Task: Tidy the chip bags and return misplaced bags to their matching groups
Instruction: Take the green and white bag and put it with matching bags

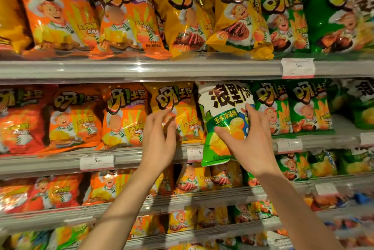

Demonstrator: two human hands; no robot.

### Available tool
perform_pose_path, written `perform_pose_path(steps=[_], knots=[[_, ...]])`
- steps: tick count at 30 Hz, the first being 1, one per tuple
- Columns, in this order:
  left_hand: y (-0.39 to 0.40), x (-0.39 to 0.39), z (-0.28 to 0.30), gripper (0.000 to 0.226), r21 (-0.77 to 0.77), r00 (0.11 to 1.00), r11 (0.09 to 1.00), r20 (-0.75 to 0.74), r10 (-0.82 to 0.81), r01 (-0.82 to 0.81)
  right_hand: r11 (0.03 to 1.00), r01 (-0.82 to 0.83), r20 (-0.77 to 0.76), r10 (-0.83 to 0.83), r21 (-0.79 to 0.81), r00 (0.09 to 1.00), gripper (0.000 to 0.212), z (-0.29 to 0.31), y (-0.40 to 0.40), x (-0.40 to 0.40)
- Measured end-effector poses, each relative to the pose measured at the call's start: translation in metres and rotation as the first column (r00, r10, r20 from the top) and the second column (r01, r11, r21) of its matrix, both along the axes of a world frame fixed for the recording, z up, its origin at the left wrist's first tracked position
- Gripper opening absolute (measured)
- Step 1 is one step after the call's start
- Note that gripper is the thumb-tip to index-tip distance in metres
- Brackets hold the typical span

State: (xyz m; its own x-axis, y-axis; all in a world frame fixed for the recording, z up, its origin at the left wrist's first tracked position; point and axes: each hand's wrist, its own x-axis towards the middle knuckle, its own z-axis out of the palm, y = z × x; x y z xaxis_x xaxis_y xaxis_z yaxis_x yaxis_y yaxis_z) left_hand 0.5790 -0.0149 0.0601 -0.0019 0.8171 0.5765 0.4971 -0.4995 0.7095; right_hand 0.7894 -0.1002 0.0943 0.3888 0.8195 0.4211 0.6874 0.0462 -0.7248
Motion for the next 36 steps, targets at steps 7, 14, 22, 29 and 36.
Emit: perform_pose_path(steps=[7,14,22,29,36], knots=[[-0.025,0.014,0.015,0.067,-0.417,0.838,0.781,0.493,-0.236,0.465,0.973,-0.229,-0.015,0.229,-0.022,0.973,0.098,-0.015,0.0,-0.026],[-0.031,-0.005,-0.003,0.078,-0.361,0.804,0.824,0.567,-0.177,0.436,0.944,-0.315,-0.374,0.329,0.098,0.867,0.081,-0.023,0.005,-0.023],[-0.054,-0.032,-0.024,0.074,-0.348,0.803,0.801,0.538,-0.255,0.487,0.797,-0.561,-0.498,0.402,-0.222,0.768,0.051,-0.035,0.001,-0.039],[-0.077,-0.049,-0.055,0.048,-0.406,0.766,0.722,0.585,-0.266,0.561,0.742,-0.577,-0.532,0.353,-0.342,0.77,0.037,-0.059,-0.023,-0.044],[-0.088,-0.028,-0.069,0.058,-0.391,0.701,0.688,0.671,-0.242,0.612,0.813,-0.528,-0.649,0.266,-0.247,0.713,0.054,-0.088,-0.042,-0.033]])
